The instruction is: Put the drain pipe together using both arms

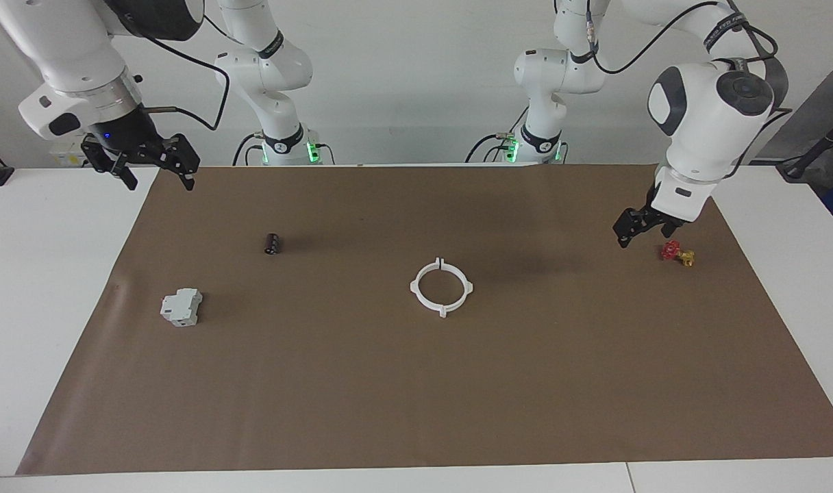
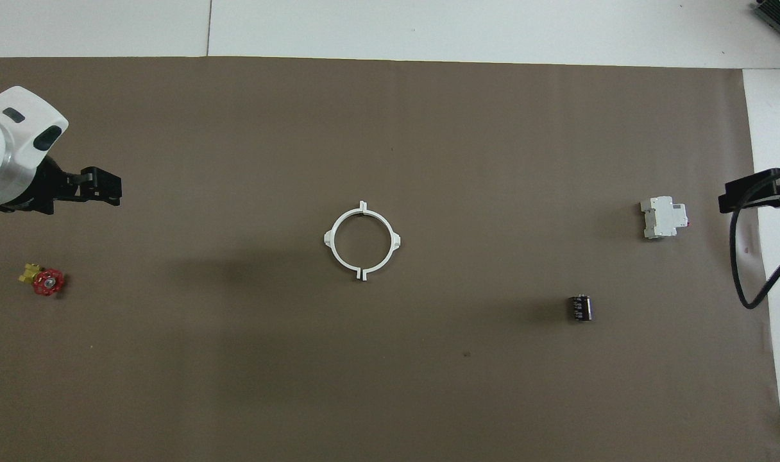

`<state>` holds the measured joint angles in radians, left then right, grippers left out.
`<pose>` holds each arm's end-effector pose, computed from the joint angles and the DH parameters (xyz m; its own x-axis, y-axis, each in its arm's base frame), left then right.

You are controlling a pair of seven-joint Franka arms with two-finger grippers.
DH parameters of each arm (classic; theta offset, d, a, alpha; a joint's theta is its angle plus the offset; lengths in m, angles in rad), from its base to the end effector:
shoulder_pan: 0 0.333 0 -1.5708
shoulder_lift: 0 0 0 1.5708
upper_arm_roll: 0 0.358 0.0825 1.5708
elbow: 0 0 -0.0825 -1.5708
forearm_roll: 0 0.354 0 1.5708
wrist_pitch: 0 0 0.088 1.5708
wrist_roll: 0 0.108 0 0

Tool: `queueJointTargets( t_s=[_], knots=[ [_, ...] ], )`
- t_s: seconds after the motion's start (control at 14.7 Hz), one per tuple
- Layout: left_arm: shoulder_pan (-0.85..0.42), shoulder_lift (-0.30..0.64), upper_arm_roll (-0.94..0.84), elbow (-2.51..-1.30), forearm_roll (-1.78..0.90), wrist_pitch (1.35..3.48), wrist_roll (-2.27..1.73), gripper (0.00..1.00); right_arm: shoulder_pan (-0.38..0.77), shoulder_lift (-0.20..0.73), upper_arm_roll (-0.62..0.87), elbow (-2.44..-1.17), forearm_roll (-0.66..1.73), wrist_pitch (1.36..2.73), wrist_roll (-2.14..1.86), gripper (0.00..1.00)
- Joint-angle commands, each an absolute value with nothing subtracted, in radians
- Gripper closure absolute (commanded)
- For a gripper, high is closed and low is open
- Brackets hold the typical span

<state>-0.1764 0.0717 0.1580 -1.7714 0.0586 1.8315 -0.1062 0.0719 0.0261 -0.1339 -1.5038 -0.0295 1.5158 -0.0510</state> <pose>0.5576 -0.0083 0.5601 0.9974 0.0721 -0.0041 0.0717 -0.9951 -0.0685 0.5274 -0.0348 0.6766 0.9998 -0.0126 -0.0155 -0.0121 -0.9994 0.0322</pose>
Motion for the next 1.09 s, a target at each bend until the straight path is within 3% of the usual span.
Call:
queueJointTargets(
  t_s=[0.0, 0.61, 1.02],
  knots=[
    [-0.129, 0.051, 0.147, -1.779, 0.014, 1.816, -0.003, 0.00, 0.066, 0.012, -0.132, -1.517, -0.029, 1.525, -0.077, 0.00],
    [-0.124, 0.023, 0.141, -1.792, -0.025, 1.798, 0.026, 0.00, 0.066, 0.012, -0.132, -1.517, -0.029, 1.525, -0.077, 0.00],
    [-0.124, -0.006, 0.140, -1.870, -0.025, 1.875, 0.035, 0.00, 0.067, 0.012, -0.132, -1.517, -0.029, 1.525, -0.077, 0.00]
  ],
)
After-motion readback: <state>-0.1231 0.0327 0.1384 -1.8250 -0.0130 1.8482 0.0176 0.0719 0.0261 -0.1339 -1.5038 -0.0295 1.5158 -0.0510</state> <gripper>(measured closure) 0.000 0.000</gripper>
